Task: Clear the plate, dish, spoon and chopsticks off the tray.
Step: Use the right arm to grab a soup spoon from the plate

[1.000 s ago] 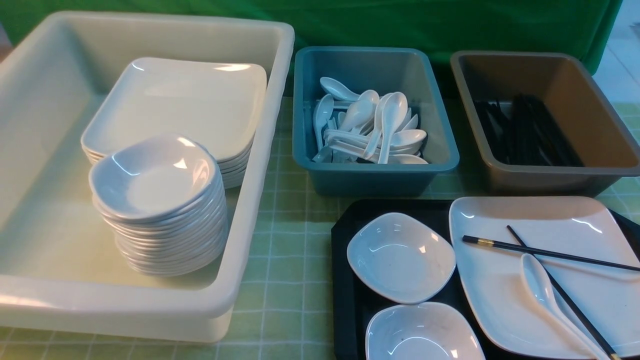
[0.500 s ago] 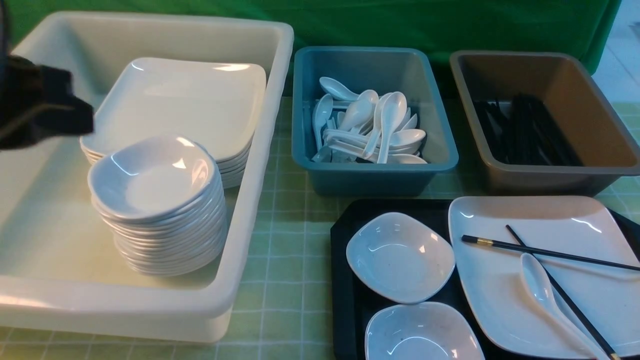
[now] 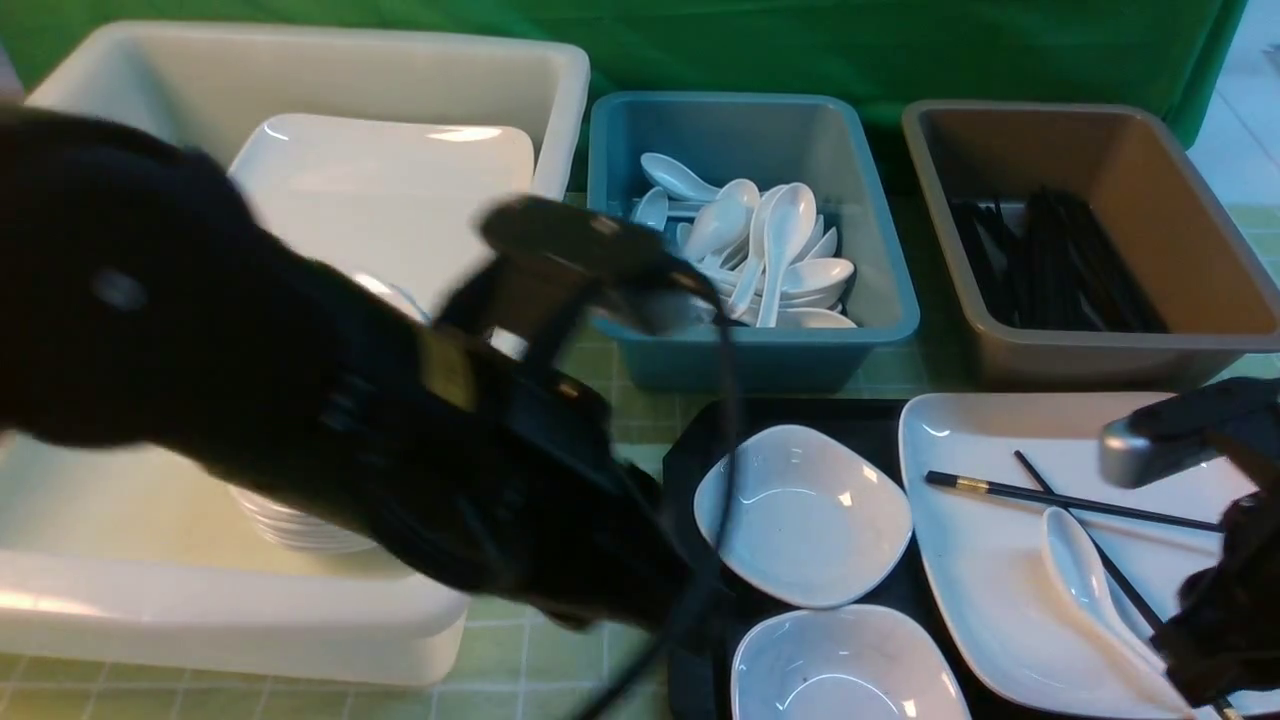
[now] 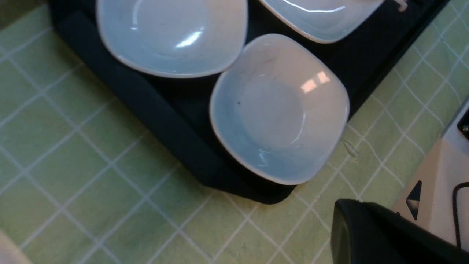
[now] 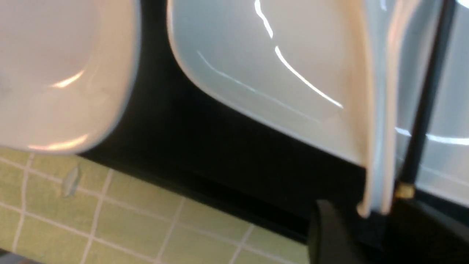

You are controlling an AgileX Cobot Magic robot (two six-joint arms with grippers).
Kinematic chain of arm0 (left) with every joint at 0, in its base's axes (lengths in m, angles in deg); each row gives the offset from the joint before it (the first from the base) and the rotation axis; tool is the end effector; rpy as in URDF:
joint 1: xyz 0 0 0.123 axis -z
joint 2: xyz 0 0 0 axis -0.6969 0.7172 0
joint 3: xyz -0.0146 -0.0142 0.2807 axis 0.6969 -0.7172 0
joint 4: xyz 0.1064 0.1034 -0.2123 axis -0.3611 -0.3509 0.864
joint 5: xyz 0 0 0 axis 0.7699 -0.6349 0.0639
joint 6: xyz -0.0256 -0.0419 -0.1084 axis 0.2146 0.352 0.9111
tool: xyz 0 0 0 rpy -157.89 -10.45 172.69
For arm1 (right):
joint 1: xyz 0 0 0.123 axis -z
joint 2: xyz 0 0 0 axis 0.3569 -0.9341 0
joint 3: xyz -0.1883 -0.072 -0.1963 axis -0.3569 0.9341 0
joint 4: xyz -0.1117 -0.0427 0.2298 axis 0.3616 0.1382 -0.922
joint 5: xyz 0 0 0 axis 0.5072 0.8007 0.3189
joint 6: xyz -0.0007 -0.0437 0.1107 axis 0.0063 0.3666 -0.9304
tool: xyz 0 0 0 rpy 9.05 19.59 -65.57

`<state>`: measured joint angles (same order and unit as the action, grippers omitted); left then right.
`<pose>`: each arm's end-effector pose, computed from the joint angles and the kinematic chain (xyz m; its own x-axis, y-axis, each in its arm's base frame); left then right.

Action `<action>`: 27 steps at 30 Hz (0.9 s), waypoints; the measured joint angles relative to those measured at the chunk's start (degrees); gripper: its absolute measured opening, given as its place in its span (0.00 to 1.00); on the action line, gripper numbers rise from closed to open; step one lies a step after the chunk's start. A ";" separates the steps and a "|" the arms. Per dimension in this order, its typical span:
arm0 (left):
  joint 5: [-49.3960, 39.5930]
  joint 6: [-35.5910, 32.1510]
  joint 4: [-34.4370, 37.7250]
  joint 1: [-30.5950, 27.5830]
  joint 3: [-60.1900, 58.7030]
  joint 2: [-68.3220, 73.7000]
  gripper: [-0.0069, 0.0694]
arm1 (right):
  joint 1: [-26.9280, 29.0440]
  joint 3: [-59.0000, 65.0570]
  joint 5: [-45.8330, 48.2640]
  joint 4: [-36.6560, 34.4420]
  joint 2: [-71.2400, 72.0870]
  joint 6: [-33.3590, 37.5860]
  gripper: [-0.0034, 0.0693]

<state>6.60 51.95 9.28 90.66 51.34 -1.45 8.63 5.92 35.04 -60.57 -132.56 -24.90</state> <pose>0.1890 -0.2354 0.2996 -0.6616 0.4906 -0.5671 0.7070 0.6602 -0.2536 0.2363 0.0607 0.1932 -0.9267 -0.3629 -0.0976 -0.3696 0.9271 0.0617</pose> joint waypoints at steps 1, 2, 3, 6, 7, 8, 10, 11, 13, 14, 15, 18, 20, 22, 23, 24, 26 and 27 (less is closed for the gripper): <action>0.12 0.02 0.00 0.25 0.13 0.26 0.07 | -0.14 0.01 -0.28 0.00 -0.40 0.00 0.42; 0.63 -0.34 -0.06 1.48 0.89 1.90 0.07 | -0.76 0.01 -1.79 0.00 -1.40 0.00 0.44; 0.88 -0.44 -0.06 1.83 1.50 2.72 0.07 | -0.96 -0.05 -2.78 0.00 -2.35 0.00 0.45; 2.07 -1.50 -0.32 2.09 3.79 4.81 0.07 | -1.28 -0.24 -5.60 0.92 -5.26 -0.70 0.46; 2.65 -1.67 -0.60 2.09 4.23 4.99 0.07 | -1.28 -0.24 -6.14 1.43 -6.10 -1.35 0.46; 3.67 -1.94 -0.86 2.09 4.71 5.22 0.07 | -1.28 -0.24 -6.72 2.29 -7.56 -1.93 0.46; 4.90 -2.05 -1.16 2.09 5.28 5.25 0.07 | -1.28 -0.24 -7.59 3.34 -9.46 -2.54 0.46; 5.37 -2.14 -1.22 2.09 5.36 5.25 0.07 | -1.28 -0.24 -8.38 3.74 -10.44 -2.97 0.46; 5.53 -2.52 -1.54 2.09 5.36 5.25 0.07 | -1.28 -0.24 -9.84 4.28 -11.86 -3.70 0.46; 5.53 -2.52 -1.60 2.09 5.36 5.25 0.07 | -1.28 -0.24 -9.99 4.34 -11.98 -3.88 0.46; 5.53 -2.52 -2.19 2.09 5.36 5.31 0.07 | -1.28 -0.53 -10.85 5.10 -12.72 -4.43 0.46; 5.53 -2.52 -2.56 2.09 5.36 5.31 0.07 | -1.28 -0.65 -11.48 5.10 -14.09 -4.55 0.46; 5.53 -2.52 -2.56 2.09 5.36 5.31 0.07 | -1.28 -0.65 -11.43 5.10 -15.19 -4.61 0.44; 5.53 -2.52 -2.71 2.09 5.36 5.31 0.07 | -1.28 -0.72 -11.52 5.10 -15.43 -4.61 0.37; 5.53 -2.52 -2.71 2.09 5.36 5.31 0.07 | -1.28 -0.72 -11.46 5.10 -15.43 -4.61 0.29; 5.81 -2.52 -2.71 2.09 5.36 5.31 0.07 | -1.28 -0.84 -11.39 5.10 -15.29 -4.49 0.20; 6.43 -2.52 -2.71 2.09 5.36 5.31 0.07 | -1.32 -1.43 -10.74 4.69 -14.56 -4.46 0.18; 6.94 -2.46 -2.71 1.96 5.36 5.31 0.07 | -1.34 -2.12 -9.82 3.49 -13.26 -3.99 0.18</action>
<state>13.54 49.49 6.57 92.62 56.70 3.87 7.29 3.79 25.22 -57.07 -145.82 -28.89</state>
